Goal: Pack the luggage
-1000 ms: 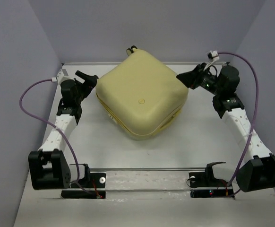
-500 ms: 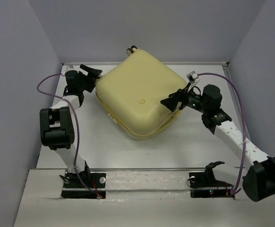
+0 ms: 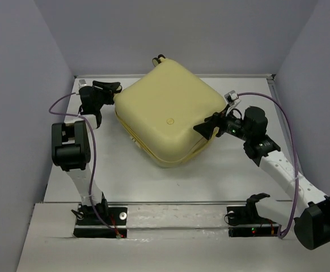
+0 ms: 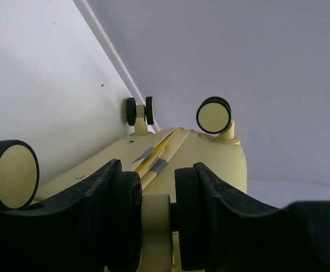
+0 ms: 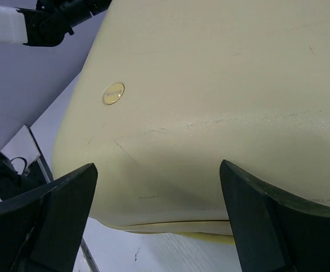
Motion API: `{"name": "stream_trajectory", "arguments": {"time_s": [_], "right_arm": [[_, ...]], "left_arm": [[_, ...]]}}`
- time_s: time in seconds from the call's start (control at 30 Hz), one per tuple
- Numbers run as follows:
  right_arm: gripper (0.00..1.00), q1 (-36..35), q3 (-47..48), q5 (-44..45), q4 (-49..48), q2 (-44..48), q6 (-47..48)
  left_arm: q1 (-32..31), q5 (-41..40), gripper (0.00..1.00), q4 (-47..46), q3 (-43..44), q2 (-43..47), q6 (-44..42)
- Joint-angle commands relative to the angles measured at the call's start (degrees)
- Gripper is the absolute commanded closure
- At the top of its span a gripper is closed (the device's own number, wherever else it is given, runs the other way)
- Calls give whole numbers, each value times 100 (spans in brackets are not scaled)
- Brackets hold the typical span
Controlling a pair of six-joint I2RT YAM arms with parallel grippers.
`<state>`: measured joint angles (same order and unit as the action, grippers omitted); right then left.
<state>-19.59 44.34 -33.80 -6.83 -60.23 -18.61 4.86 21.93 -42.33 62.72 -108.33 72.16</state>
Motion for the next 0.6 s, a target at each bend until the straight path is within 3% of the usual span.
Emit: {"name": "stream_trajectory", "arguments": {"time_s": [0.0, 0.3, 0.43, 0.57], "right_arm": [[3, -44, -57, 304, 226, 134, 104], [0, -44, -101, 120, 261, 292, 24], [0, -44, -197, 206, 392, 380, 6], [3, -44, -311, 707, 665, 660, 103]], "left_arm": [[-38, 338, 94, -489, 688, 1180, -43], [-91, 197, 94, 1955, 2596, 1912, -869], [-56, 180, 94, 2325, 2378, 1956, -1011], [-21, 250, 94, 2202, 1571, 2070, -1081]]}}
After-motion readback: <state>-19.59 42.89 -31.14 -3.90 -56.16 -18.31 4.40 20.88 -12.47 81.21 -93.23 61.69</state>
